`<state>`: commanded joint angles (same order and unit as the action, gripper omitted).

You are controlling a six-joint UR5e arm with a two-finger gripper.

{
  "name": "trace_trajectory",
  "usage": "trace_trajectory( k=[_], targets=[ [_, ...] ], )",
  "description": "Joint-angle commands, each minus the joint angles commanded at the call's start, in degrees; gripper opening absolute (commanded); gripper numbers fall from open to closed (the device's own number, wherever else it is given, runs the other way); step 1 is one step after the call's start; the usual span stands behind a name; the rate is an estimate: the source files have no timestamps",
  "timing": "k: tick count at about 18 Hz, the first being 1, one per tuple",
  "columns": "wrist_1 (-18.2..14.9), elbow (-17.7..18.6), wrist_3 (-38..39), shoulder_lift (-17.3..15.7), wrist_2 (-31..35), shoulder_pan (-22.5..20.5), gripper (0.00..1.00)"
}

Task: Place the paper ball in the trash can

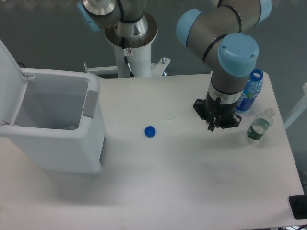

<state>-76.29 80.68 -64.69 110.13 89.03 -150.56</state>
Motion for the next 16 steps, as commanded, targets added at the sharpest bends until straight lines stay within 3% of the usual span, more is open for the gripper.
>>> trace_trajectory(
  k=[4,8,16],
  targets=[
    [-0.1,-0.8,0.3,-0.7,0.0,0.1,0.0],
    [-2.4,-1.1,0.4,-1.5,-0.3,0.9,0.0],
    [-2.6,-0.9,7.4,-7.6,-4.7,6.1,0.0]
  ],
)
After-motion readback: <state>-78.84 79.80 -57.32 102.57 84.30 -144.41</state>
